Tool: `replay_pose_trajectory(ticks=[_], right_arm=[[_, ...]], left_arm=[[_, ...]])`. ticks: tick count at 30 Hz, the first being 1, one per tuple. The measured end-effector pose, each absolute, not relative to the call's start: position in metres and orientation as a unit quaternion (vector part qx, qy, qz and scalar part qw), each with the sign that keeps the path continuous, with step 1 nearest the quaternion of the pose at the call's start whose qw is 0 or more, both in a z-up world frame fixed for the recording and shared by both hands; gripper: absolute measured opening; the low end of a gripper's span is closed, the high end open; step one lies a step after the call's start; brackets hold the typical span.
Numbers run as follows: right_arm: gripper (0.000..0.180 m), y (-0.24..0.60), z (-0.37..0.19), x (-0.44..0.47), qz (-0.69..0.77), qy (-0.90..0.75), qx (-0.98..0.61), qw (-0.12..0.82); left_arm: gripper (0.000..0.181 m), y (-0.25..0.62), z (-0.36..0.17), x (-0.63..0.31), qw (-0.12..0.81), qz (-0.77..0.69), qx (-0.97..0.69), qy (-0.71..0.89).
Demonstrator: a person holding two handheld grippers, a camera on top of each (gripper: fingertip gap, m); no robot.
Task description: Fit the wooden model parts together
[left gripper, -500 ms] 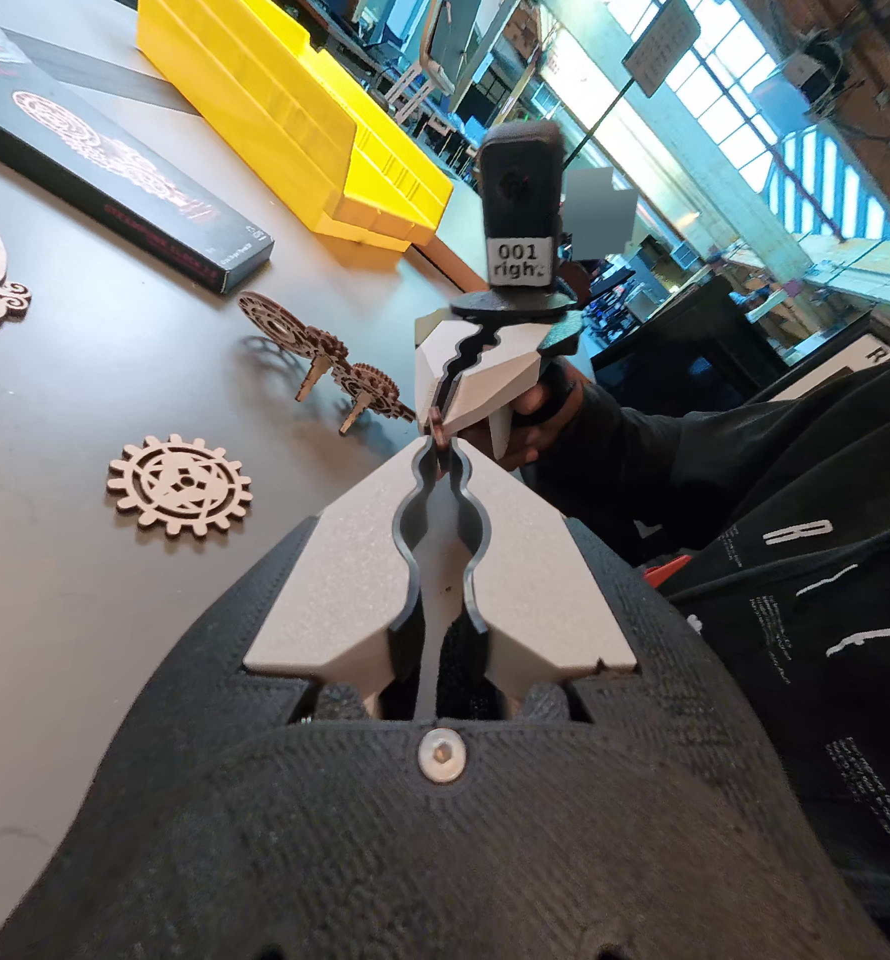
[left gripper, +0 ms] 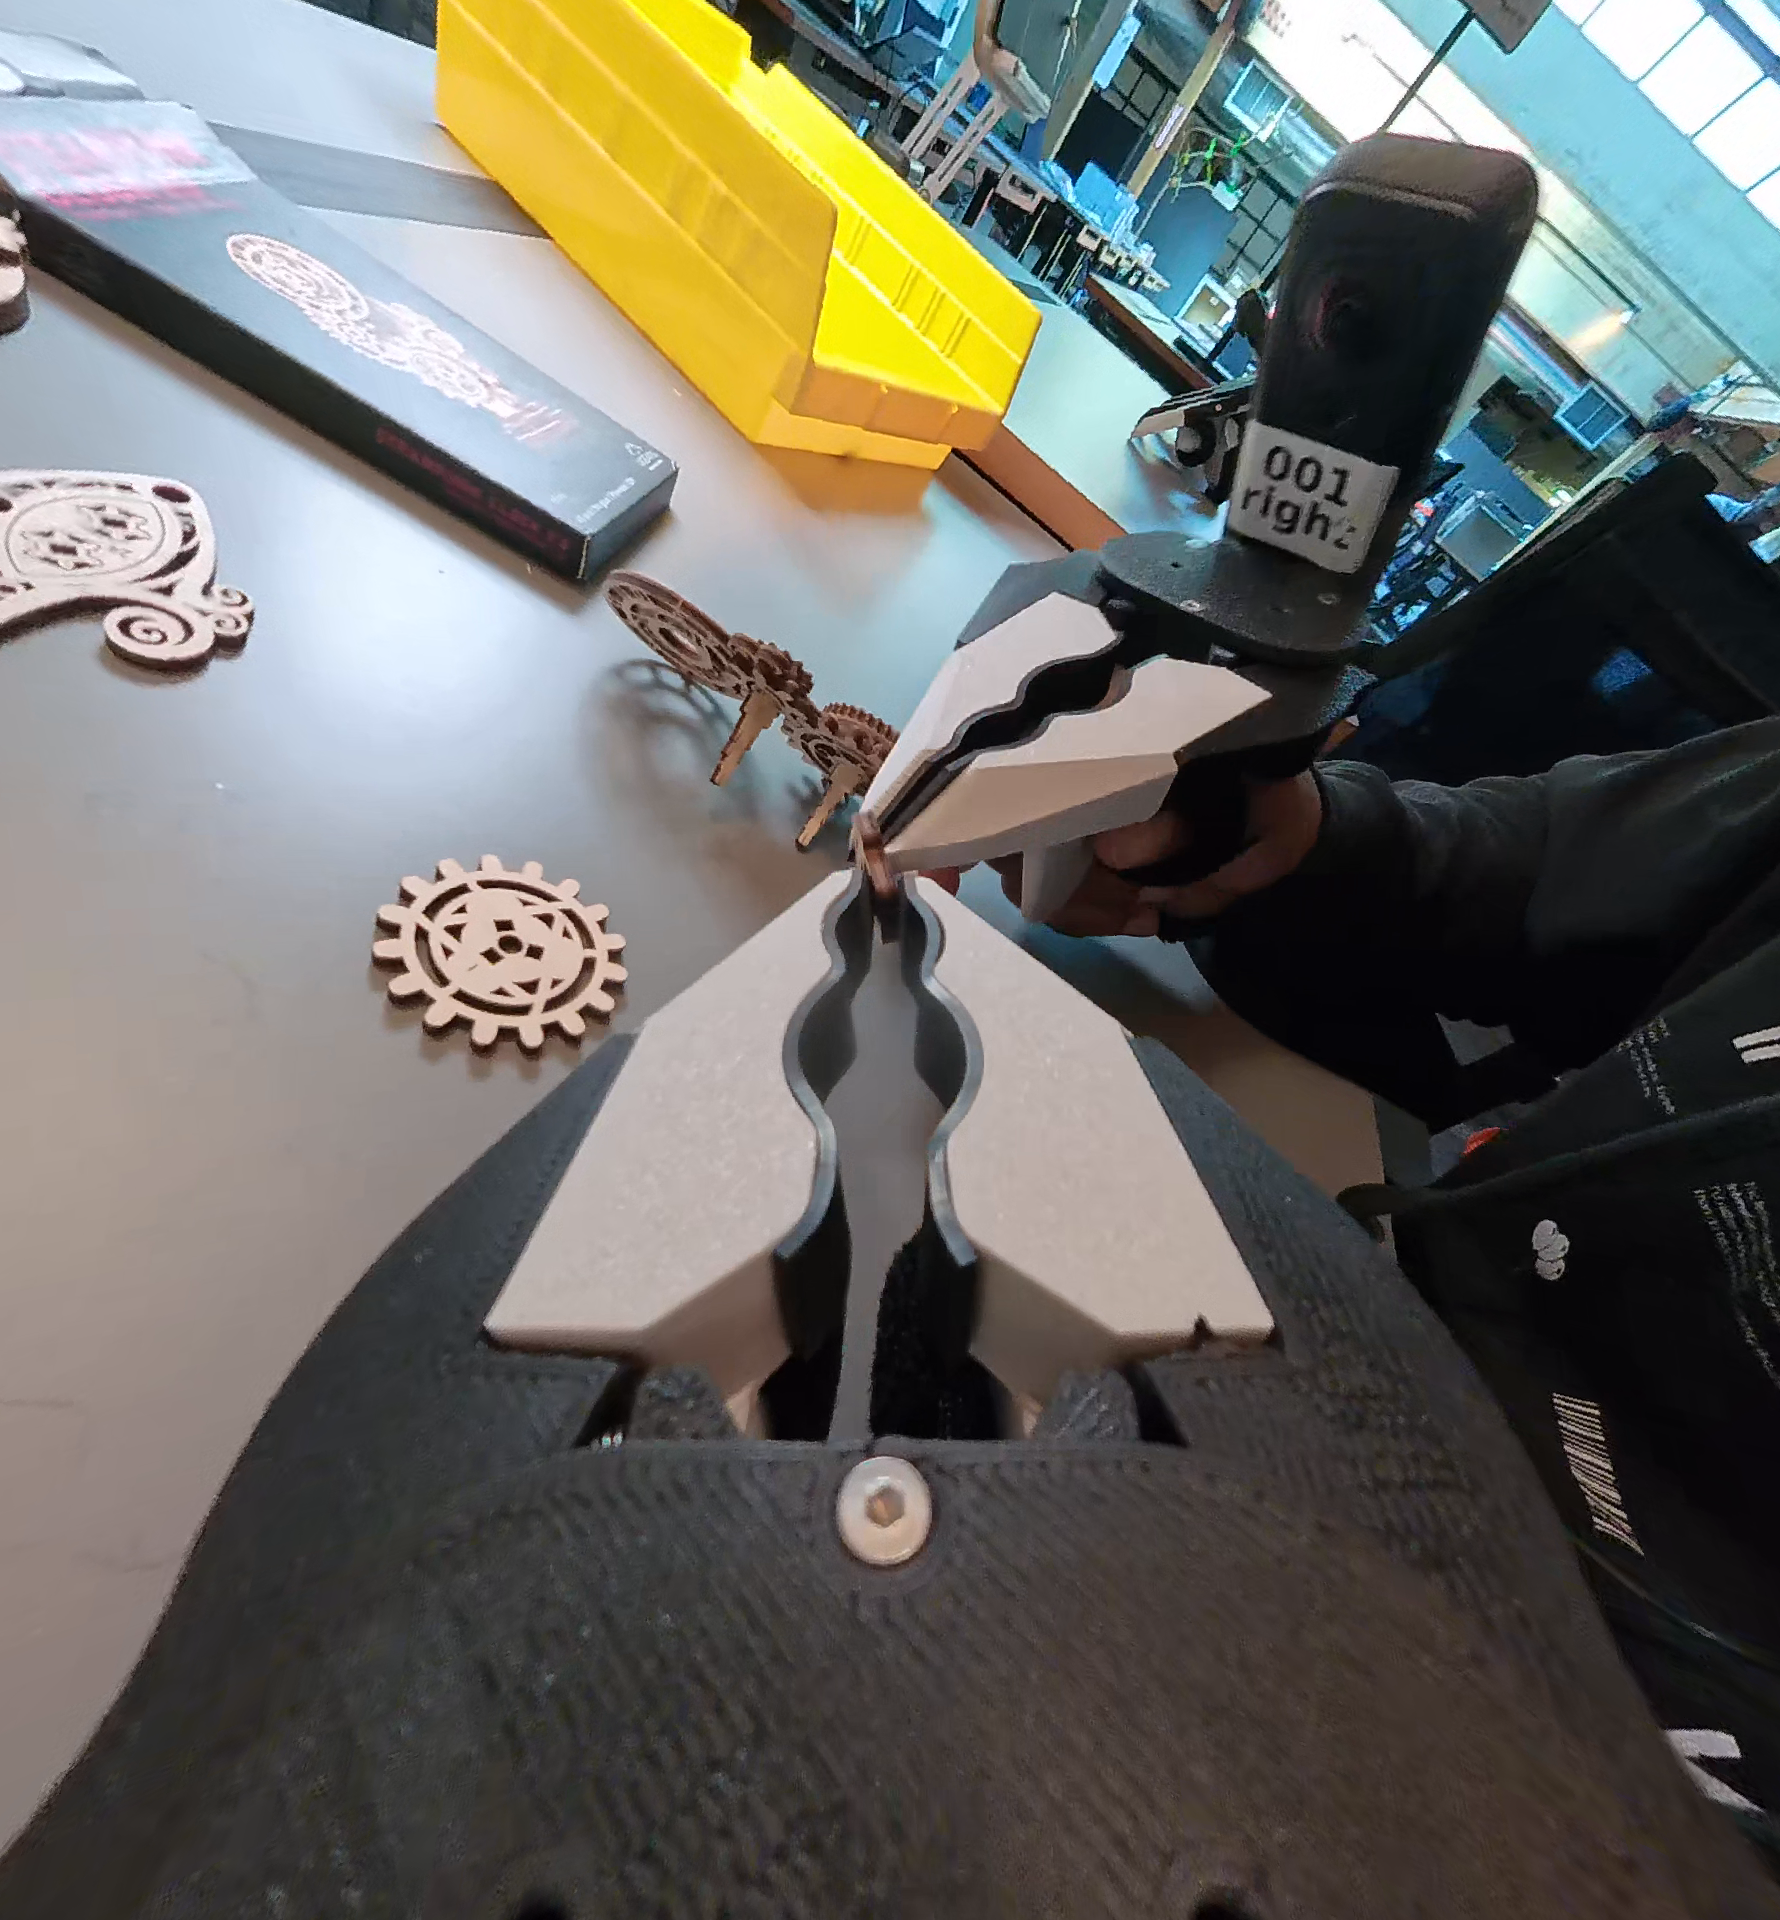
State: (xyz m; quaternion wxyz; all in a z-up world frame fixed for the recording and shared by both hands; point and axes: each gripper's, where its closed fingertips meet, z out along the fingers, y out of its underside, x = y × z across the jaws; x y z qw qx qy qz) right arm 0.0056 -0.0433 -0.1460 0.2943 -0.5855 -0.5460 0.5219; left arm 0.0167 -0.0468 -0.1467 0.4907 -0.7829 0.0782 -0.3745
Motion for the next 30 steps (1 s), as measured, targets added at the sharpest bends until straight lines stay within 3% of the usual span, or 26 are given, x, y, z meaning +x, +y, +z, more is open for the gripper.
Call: replay_pose_trajectory(ticks=[3, 8, 14, 20, 24, 30], right_arm=[[0.0, -0.045, -0.143, 0.008, 0.62, -0.458, -0.615, 0.166], [0.001, -0.048, -0.139, 0.011, 0.56, -0.536, -0.571, 0.27], [0.006, -0.038, -0.128, 0.014, 0.555, -0.544, -0.548, 0.31], [0.018, -0.052, -0.124, 0.017, 0.586, -0.553, -0.526, 0.274], [0.002, -0.059, -0.12, 0.022, 0.592, -0.572, -0.499, 0.271], [0.001, -0.06, -0.116, 0.023, 0.584, -0.581, -0.485, 0.292]], left_arm=[[0.004, -0.049, -0.145, 0.02, 0.501, -0.35, -0.784, 0.106], [0.003, -0.05, -0.142, 0.021, 0.514, -0.329, -0.782, 0.129], [0.002, -0.051, -0.131, 0.019, 0.524, -0.367, -0.761, 0.111], [0.002, -0.056, -0.123, 0.025, 0.536, -0.38, -0.742, 0.135], [0.002, -0.059, -0.12, 0.03, 0.554, -0.349, -0.735, 0.177], [0.002, -0.06, -0.117, 0.031, 0.57, -0.315, -0.73, 0.205]])
